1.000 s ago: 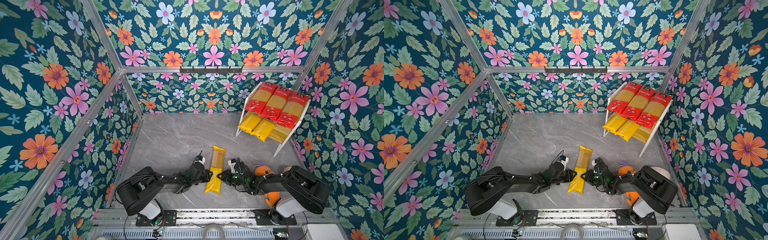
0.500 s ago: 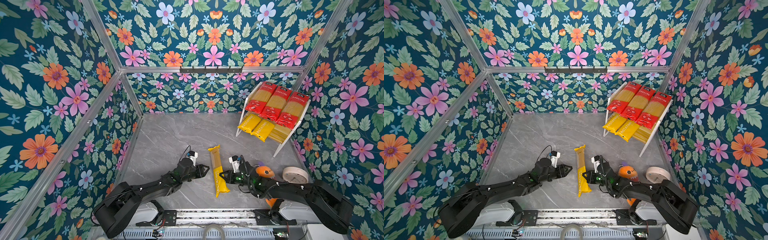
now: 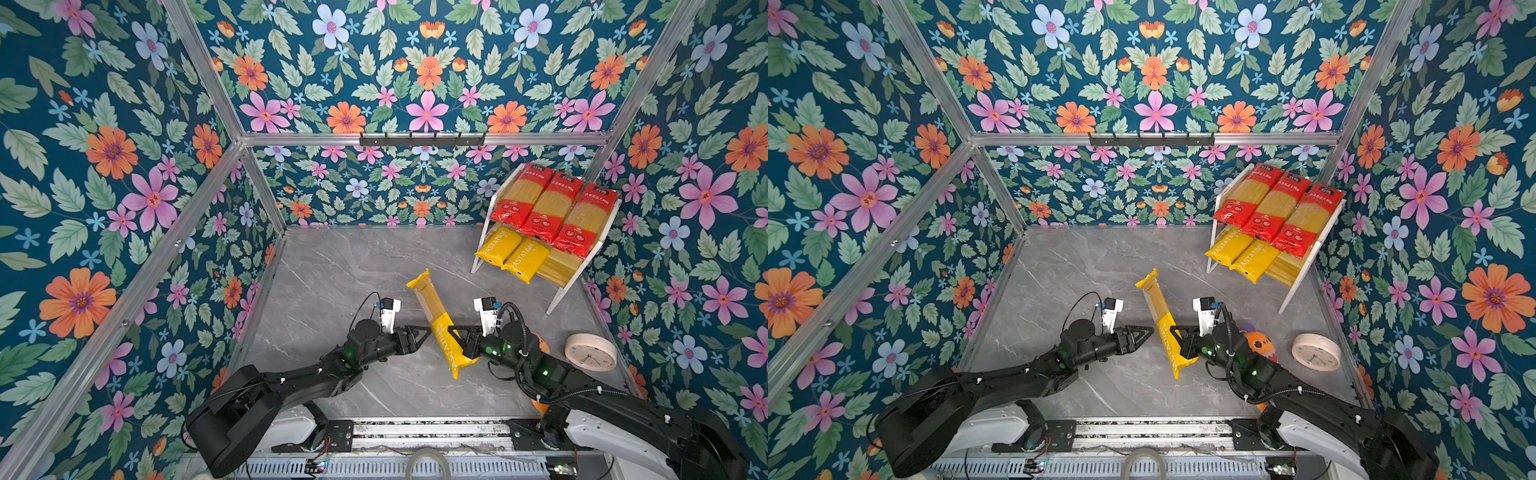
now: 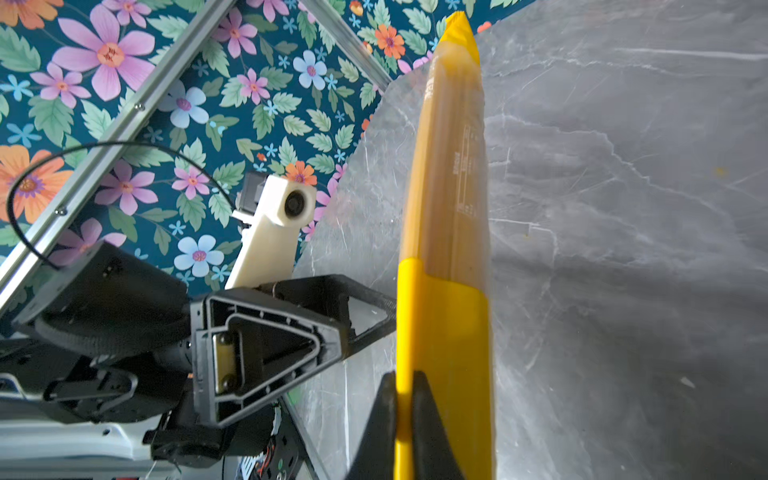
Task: Place and organize the pasta boxes and bags onto the shelf
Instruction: 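Lift the spaghetti pack upright with both grippers, tilting its top toward the shelf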
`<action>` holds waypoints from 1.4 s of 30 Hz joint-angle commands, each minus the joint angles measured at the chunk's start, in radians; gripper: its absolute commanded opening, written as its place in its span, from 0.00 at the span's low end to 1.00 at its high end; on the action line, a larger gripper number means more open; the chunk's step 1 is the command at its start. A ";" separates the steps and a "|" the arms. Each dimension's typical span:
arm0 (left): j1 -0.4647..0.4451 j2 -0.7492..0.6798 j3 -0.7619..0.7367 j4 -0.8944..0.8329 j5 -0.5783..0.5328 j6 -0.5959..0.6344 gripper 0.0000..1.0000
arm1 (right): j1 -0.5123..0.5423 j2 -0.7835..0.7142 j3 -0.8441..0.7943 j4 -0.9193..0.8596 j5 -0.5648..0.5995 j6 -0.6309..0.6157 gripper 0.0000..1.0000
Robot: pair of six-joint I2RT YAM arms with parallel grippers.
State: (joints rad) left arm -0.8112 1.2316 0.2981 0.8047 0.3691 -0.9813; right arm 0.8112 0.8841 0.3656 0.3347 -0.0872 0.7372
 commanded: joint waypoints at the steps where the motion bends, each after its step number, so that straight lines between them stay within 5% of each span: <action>1: -0.008 -0.011 -0.025 0.154 -0.016 -0.057 0.76 | -0.001 -0.007 0.015 0.098 0.082 0.089 0.00; 15: -0.112 0.092 -0.078 0.458 -0.185 -0.221 0.86 | 0.003 0.121 0.118 0.222 0.275 0.313 0.00; 26: -0.198 0.287 0.009 0.693 -0.287 -0.327 0.88 | 0.106 0.224 0.166 0.350 0.447 0.408 0.00; 32: -0.206 0.310 0.029 0.733 -0.300 -0.333 0.78 | 0.128 0.240 0.129 0.401 0.477 0.480 0.00; 42: -0.204 0.307 0.026 0.722 -0.323 -0.333 0.47 | 0.137 0.204 0.088 0.370 0.454 0.514 0.00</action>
State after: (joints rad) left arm -1.0153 1.5436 0.3233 1.4361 0.0536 -1.3315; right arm 0.9474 1.0996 0.4614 0.6109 0.3771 1.2274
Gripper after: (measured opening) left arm 0.481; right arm 0.063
